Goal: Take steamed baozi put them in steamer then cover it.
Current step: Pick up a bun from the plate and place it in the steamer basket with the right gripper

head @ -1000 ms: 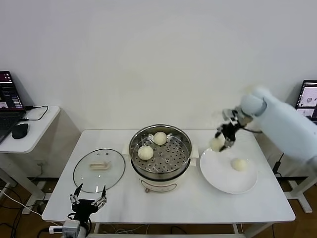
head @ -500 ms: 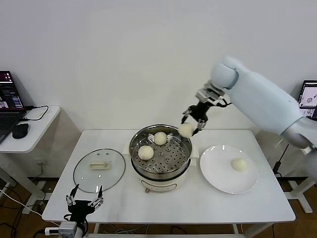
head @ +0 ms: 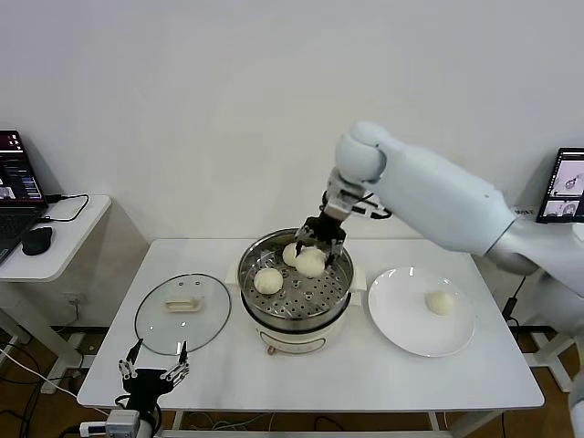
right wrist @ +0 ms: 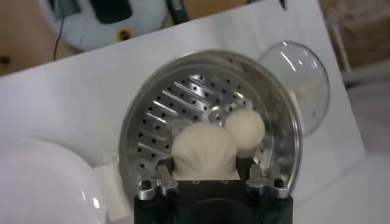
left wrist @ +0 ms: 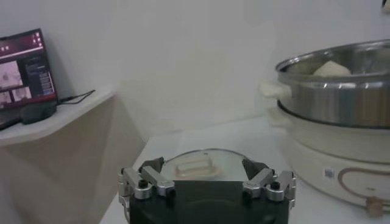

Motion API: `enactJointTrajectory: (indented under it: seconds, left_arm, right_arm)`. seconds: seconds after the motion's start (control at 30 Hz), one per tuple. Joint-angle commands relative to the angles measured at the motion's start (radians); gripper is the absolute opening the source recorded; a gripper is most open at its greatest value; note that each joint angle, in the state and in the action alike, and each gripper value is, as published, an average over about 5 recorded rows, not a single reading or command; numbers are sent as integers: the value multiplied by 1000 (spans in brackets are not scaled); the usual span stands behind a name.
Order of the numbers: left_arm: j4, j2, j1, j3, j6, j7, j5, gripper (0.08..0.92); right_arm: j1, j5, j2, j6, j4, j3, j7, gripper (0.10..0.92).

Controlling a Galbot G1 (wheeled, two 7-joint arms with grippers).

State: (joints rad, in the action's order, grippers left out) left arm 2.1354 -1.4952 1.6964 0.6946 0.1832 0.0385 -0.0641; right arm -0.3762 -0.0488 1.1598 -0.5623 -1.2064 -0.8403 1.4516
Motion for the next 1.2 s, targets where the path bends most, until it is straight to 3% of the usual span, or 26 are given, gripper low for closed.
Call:
enactJointTrajectory:
  seconds: [0.03, 0.37, 0.77, 1.2]
  left_arm:
    - [-2, -5, 2, 0, -2, -1, -1, 823]
    - [-19, -7, -12, -3, -2, -2, -1, 823]
    - [-12, -7, -13, -8, -1, 2, 3, 823]
    - [24, -6, -1, -15, 3, 5, 3, 823]
  right_arm:
    - [36, -161, 34, -155, -59, -36, -62, 628]
    - [93, -232, 40, -163, -104, -60, -94, 628]
    - [132, -275, 74, -145, -51, -64, -98, 628]
    - [135, -247, 94, -102, -51, -78, -89, 628]
